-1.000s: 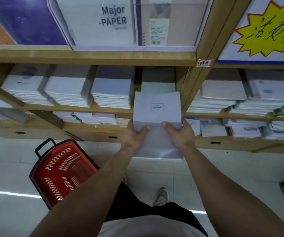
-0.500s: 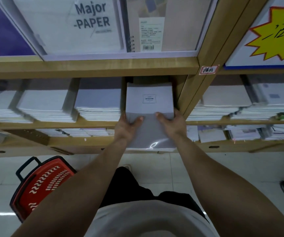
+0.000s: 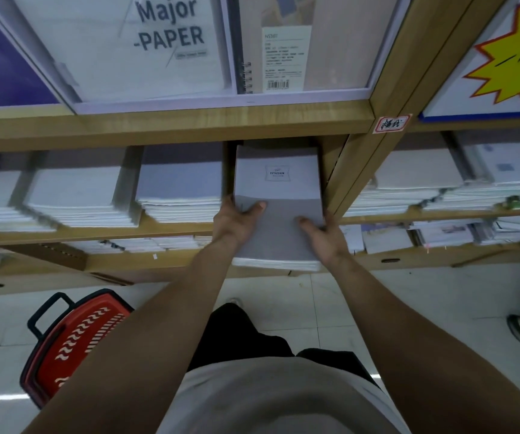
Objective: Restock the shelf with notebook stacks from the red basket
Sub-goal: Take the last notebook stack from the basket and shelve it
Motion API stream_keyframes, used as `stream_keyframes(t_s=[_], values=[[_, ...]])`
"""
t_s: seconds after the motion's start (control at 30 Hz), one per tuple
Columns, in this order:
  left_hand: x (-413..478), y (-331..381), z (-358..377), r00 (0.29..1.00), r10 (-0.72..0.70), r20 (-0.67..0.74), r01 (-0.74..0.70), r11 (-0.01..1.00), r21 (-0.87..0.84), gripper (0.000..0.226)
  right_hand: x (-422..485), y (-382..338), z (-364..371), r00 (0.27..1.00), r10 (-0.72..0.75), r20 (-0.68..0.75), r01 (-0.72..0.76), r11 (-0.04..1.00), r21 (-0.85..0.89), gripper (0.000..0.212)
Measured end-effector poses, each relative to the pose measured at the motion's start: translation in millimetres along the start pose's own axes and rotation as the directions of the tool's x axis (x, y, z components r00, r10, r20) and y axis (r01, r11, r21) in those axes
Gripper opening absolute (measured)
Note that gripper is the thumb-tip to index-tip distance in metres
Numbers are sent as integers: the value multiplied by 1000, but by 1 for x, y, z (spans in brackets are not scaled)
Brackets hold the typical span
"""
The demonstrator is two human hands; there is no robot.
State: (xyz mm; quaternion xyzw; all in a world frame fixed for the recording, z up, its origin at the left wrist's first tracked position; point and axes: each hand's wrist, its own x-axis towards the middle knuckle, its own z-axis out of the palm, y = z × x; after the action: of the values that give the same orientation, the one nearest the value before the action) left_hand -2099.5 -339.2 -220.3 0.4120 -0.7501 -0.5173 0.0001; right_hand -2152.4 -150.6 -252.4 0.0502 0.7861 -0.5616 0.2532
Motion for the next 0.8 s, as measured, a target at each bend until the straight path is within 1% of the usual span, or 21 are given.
stream_keyframes(t_s=[0.07, 0.13, 0.17, 0.27, 0.33, 0.43, 0.53, 0.63, 0.73, 0.8], values=[[-1, 2, 0, 1000, -7, 3, 7, 1000, -13, 72, -5, 5, 0, 999, 34, 35, -34, 999, -2, 68], [-3, 1, -2, 1000, -4, 7, 4, 1000, -28, 71, -8, 5, 1, 999, 17, 33, -16, 1000, -27, 79], [-4, -1, -3, 1000, 4, 13, -3, 999, -42, 72, -9, 4, 1, 1000, 11, 23, -10, 1000, -28, 80], [-16, -16, -4, 999, -1, 40, 5, 995, -100, 72, -12, 3, 4, 1000, -1, -19, 1, 1000, -14, 69], [-26, -27, -2, 999, -11, 44, 15, 994, -104, 66, -14, 5, 7, 998, -17, -55, 16, 1000, -20, 65], [-34, -30, 0, 1000, 9, -3, -10, 995, -104, 57, -17, 5, 12, 993, -52, -109, 50, 999, -21, 61], [-29, -24, 0, 999, 9, -32, -15, 982, -188, 58, -15, -3, 15, 982, -105, -157, 101, 994, -33, 53], [-19, -17, 1, 998, 18, -63, -31, 974, -225, 60, -3, -12, 19, 976, -143, -166, 143, 990, -12, 54], [-1, -7, 1, 994, 40, -104, -58, 982, -178, 66, 14, -24, 24, 966, -149, -211, 145, 989, -34, 60], [12, 1, 0, 994, 39, -102, -55, 987, -154, 69, 24, -33, 26, 966, -129, -223, 131, 991, -8, 60]])
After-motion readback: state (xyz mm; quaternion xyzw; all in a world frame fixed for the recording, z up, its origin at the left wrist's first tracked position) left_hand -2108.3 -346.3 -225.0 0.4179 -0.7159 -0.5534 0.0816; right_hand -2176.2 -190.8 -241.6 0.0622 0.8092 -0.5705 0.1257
